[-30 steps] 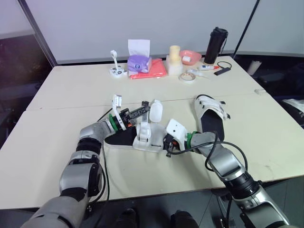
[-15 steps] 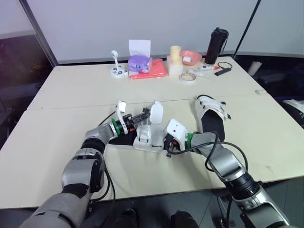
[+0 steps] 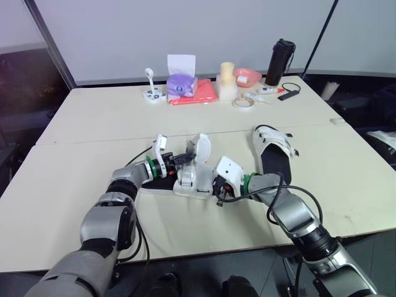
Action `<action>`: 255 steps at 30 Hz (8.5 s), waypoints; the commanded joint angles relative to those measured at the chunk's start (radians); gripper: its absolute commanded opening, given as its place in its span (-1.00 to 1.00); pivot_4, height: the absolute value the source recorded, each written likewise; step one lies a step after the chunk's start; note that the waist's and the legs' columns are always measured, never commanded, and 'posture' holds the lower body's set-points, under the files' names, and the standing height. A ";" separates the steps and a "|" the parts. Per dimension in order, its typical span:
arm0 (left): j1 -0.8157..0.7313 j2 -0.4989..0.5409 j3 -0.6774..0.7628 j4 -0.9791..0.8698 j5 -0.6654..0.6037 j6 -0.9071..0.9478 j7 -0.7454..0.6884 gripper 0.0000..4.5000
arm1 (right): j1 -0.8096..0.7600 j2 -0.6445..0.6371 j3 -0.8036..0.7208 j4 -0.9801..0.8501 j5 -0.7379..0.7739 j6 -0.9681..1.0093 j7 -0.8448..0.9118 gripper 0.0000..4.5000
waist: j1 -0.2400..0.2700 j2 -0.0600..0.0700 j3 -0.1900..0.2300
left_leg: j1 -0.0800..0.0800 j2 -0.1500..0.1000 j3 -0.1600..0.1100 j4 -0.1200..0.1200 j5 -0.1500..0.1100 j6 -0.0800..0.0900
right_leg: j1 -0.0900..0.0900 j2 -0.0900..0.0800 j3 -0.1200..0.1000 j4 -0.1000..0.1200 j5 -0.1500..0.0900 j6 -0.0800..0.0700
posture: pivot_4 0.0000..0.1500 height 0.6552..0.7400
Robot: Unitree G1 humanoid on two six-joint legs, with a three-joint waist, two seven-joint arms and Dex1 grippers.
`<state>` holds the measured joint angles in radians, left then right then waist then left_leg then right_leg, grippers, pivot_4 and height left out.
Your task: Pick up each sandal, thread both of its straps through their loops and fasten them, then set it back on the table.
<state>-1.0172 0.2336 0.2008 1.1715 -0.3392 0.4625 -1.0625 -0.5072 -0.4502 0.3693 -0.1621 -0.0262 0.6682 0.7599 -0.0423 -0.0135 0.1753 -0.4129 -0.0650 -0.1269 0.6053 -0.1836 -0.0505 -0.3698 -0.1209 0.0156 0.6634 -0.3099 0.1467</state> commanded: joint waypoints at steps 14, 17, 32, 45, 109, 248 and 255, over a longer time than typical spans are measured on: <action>0.050 0.089 0.016 0.000 0.031 -0.060 0.102 0.87 | 0.002 0.009 0.029 0.019 0.007 -0.008 0.009 -1.00 | -0.007 -0.001 -0.007 | 0.021 0.004 -0.003 -0.005 -0.001 -0.001 | 0.015 0.003 0.003 -0.002 -0.002 0.002 | 1.00 1.00; 0.050 0.094 0.047 -0.029 -0.013 -0.001 0.068 0.87 | 0.000 0.010 0.028 0.020 0.008 -0.009 0.010 -1.00 | -0.012 -0.001 -0.007 | 0.021 0.005 -0.003 -0.008 -0.001 -0.001 | 0.012 0.004 0.003 -0.002 -0.002 0.002 | 1.00 1.00; 0.240 0.088 0.125 -0.479 -0.275 0.489 0.021 0.87 | -0.037 0.024 0.024 0.063 0.009 -0.042 0.017 -1.00 | -0.008 -0.003 -0.006 | 0.005 0.004 -0.005 -0.012 0.000 -0.001 | -0.003 0.004 0.003 -0.003 0.001 -0.002 | 1.00 1.00; 0.154 0.153 0.156 -0.548 -0.346 0.478 0.035 0.87 | -0.041 0.020 0.035 0.088 -0.002 -0.066 0.031 -1.00 | -0.001 -0.004 -0.005 | 0.004 0.004 -0.005 -0.013 0.000 -0.001 | -0.003 0.004 0.003 -0.007 0.001 -0.003 | 1.00 1.00; -0.022 0.113 -0.162 -0.401 -0.061 0.090 -0.071 0.87 | -0.060 0.017 -0.001 0.061 0.005 -0.059 0.038 -1.00 | 0.023 -0.006 -0.001 | 0.001 0.003 -0.001 -0.015 0.000 -0.001 | -0.004 0.004 0.002 -0.014 0.002 -0.004 | 1.00 1.00; 0.280 0.135 -0.300 -0.252 0.185 -1.443 -0.339 -0.43 | -0.009 -0.021 -0.013 0.008 0.038 -0.010 0.004 -1.00 | 0.022 -0.008 0.001 | -0.013 0.003 -0.002 -0.005 0.004 -0.006 | -0.019 0.005 0.002 0.002 0.004 -0.006 | 1.00 1.00; 0.338 0.205 -0.323 -0.430 0.115 -1.245 -0.404 0.97 | -0.016 -0.015 -0.007 0.018 0.036 -0.018 0.005 -1.00 | 0.020 -0.007 0.001 | -0.012 0.003 -0.003 -0.005 0.004 -0.006 | -0.019 0.005 0.002 0.002 0.004 -0.006 | 1.00 1.00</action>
<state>-0.6859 0.4139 -0.1134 0.8041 -0.1928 -0.8354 -1.4434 -0.5185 -0.4686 0.3499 -0.1488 0.0127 0.6500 0.7552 -0.0221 -0.0209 0.1760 -0.4254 -0.0616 -0.1295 0.5999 -0.1798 -0.0562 -0.3888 -0.1156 0.0172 0.6653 -0.3061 0.1405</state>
